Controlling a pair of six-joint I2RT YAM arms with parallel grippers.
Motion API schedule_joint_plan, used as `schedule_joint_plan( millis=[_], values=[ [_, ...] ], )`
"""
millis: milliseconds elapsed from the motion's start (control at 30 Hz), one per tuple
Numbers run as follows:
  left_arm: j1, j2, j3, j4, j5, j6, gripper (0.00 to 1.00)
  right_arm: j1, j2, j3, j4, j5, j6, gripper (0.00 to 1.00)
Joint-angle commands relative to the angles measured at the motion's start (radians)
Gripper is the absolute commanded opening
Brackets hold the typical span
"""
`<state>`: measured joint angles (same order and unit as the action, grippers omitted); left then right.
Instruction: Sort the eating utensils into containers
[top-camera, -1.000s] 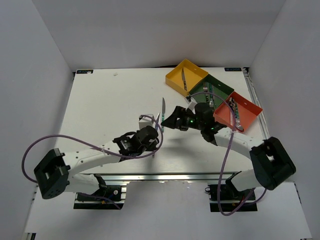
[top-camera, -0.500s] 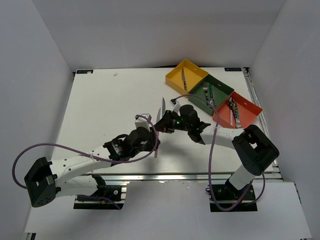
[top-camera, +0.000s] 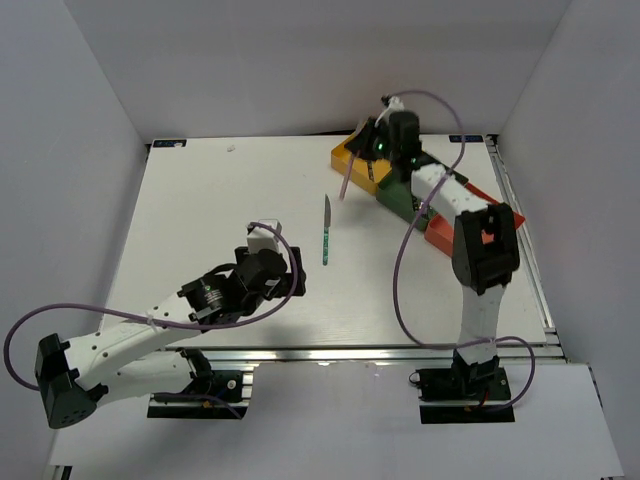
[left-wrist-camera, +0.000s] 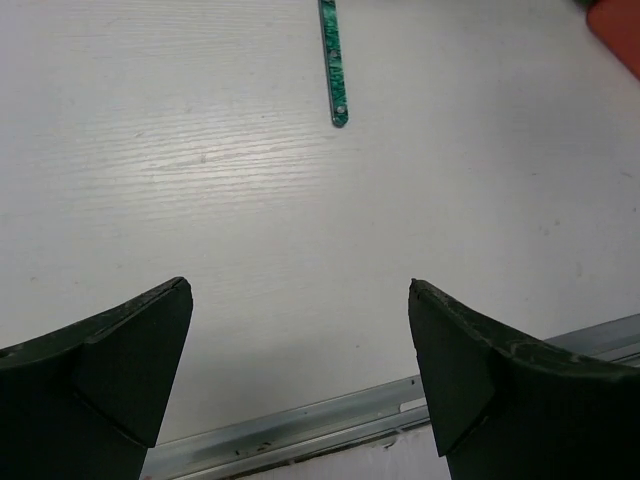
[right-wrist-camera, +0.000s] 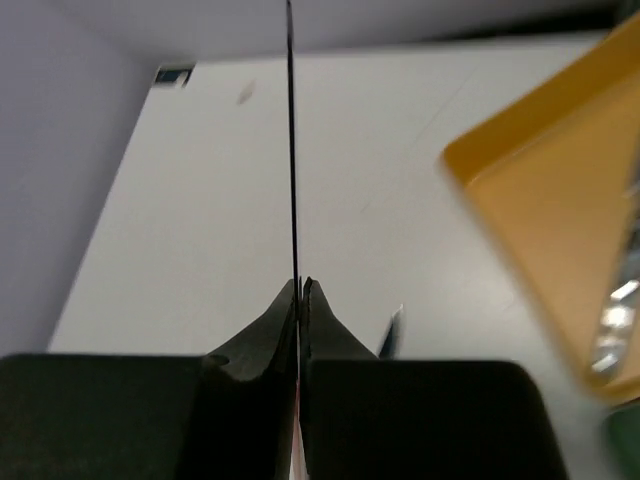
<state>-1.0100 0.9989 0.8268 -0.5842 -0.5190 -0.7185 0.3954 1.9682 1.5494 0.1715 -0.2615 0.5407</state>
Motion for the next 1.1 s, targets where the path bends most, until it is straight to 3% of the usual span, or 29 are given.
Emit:
schedule_joint_plan(
  millis=[0,100,200,333,500,533,600,633,667,767,900,1033,1067],
  values=[
    [-0.001,-0.043,-0.015,-0.077,-0.027,0.037,0.98,-0.073,0.127,0.304,-0.141,0.103,-0.203,0.0],
    [-0.001,-0.042,-0.075,-0.011,0.008,0.04,0.98,-0.104,0.277,0.548,-0.168,0.145,-0.324,0.0],
    [-0.001,-0.016,-0.13,0.067,0.011,0.037,0.98,-0.138,0.379,0.676,-0.156,0.194,-0.369,0.0],
    [-0.001,0.061,-0.124,0.121,-0.019,0.028,0.98,-0.165,0.463,0.756,-0.15,0.182,-0.383,0.0],
    [-0.001,0.176,-0.016,0.129,-0.036,0.034,0.98,-0.173,0.472,0.698,-0.147,0.156,-0.404,0.02],
    [-0.001,0.197,-0.002,0.129,-0.035,0.034,0.98,-0.174,0.462,0.68,-0.147,0.157,-0.4,0.23],
    [-0.001,0.213,0.033,0.127,-0.026,0.031,0.98,-0.178,0.46,0.687,-0.167,0.171,-0.39,0.49],
    [-0.001,0.221,0.041,0.129,-0.024,0.031,0.98,-0.178,0.46,0.719,-0.171,0.185,-0.389,0.76],
    [-0.001,0.224,0.052,0.126,-0.027,0.027,0.98,-0.181,0.46,0.742,-0.234,0.194,-0.389,0.89],
    [-0.001,0.259,0.093,0.127,-0.049,0.025,0.98,-0.184,0.414,0.785,-0.283,0.231,-0.389,0.89],
    [0.007,0.348,0.149,0.173,-0.076,0.051,0.98,-0.185,0.259,0.717,-0.357,0.344,-0.371,0.89],
    [0.083,0.489,0.216,0.259,0.0,0.093,0.96,-0.178,-0.079,0.421,-0.477,0.366,-0.277,0.89],
    [0.097,0.524,0.257,0.265,0.032,0.103,0.92,-0.173,-0.153,0.329,-0.469,0.357,-0.265,0.89]
  ],
)
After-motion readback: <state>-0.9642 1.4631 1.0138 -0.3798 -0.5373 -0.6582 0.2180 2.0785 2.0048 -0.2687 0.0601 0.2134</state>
